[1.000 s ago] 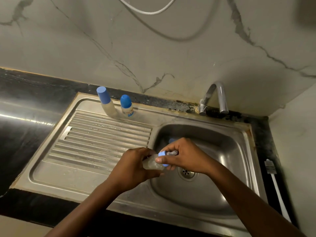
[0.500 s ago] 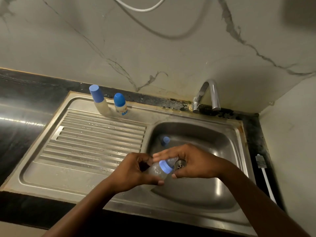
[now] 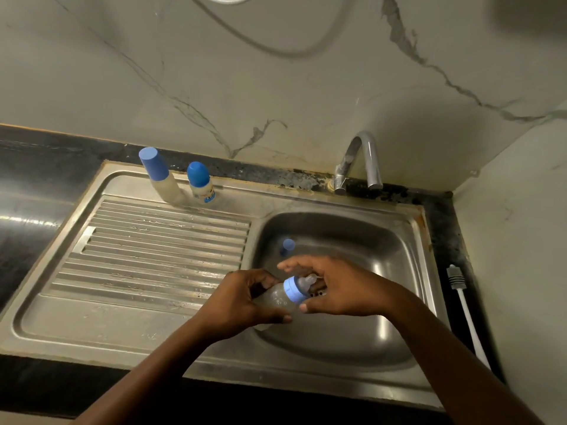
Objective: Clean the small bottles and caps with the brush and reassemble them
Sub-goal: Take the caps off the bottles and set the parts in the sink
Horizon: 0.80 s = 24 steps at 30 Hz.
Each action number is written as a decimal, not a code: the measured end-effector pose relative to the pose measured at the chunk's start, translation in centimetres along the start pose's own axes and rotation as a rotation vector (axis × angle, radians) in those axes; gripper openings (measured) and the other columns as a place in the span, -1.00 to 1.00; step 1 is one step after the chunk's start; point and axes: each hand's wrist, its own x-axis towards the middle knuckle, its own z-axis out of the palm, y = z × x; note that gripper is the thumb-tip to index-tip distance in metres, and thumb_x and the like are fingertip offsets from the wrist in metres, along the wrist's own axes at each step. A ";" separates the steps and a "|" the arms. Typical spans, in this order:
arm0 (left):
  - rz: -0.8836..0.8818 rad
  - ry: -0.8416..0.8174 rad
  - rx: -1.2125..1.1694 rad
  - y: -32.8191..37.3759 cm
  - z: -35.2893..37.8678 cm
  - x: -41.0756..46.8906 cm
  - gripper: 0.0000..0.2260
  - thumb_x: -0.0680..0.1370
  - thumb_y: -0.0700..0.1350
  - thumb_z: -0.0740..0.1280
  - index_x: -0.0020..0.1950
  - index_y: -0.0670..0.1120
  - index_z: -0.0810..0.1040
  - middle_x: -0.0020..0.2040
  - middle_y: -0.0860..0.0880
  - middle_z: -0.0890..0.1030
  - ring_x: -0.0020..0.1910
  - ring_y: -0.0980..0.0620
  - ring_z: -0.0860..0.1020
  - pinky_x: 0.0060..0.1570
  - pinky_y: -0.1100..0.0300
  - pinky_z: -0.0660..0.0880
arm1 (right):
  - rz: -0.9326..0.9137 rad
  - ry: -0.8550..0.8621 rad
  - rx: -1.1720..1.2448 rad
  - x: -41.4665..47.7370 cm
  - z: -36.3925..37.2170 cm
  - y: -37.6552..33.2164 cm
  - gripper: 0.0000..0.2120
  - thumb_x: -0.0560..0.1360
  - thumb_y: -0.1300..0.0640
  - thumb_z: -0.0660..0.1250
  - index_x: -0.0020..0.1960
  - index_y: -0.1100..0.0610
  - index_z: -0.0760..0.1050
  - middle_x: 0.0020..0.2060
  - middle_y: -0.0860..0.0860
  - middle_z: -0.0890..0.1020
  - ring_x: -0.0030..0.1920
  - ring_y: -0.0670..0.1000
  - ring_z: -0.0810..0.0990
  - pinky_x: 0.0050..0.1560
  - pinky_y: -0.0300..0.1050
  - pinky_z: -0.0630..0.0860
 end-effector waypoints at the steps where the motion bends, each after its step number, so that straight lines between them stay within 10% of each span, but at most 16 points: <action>1: -0.004 -0.003 -0.002 0.1 0.1 0.1 -0.60 0.24 0.07 0.75 -0.08 -0.02 0.68 -0.17 0.02 0.73 -0.17 -0.03 0.71 -0.13 -0.10 0.63 | 0.028 0.011 0.007 -0.1 0.1 0.0 -0.35 0.45 -0.17 0.55 0.47 -0.30 0.39 0.36 -0.23 0.56 0.24 -0.24 0.59 0.21 -0.14 0.62; 5: -0.010 -0.070 0.025 0.9 0.8 0.8 -0.64 0.29 0.05 0.73 -0.04 0.03 0.69 -0.11 0.07 0.74 -0.12 0.06 0.73 -0.06 -0.07 0.67 | 0.187 -0.003 0.048 0.1 0.5 0.1 -0.63 0.51 -0.30 0.43 0.22 -0.15 0.58 -0.01 -0.08 0.73 -0.14 -0.12 0.74 0.01 0.10 0.70; 11: -0.006 -0.035 0.184 -1.2 1.6 2.4 -0.53 0.27 0.23 0.67 0.11 0.16 0.66 -0.02 0.21 0.71 -0.04 0.20 0.67 -0.02 0.03 0.65 | 0.071 0.019 -0.028 -0.1 -0.8 1.4 -0.57 0.46 0.07 0.56 0.29 -0.16 0.59 0.12 -0.31 0.63 0.12 -0.30 0.59 0.06 -0.40 0.52; 24: -0.190 0.179 0.098 -5.4 7.4 9.2 -0.58 0.42 -0.11 0.64 0.20 0.08 0.59 0.03 0.15 0.66 0.01 0.20 0.63 0.05 0.21 0.58 | 0.193 0.249 0.082 -0.7 -1.8 5.5 -0.54 0.39 -0.04 0.62 0.26 -0.17 0.60 0.11 -0.26 0.66 0.11 -0.22 0.64 0.13 -0.10 0.66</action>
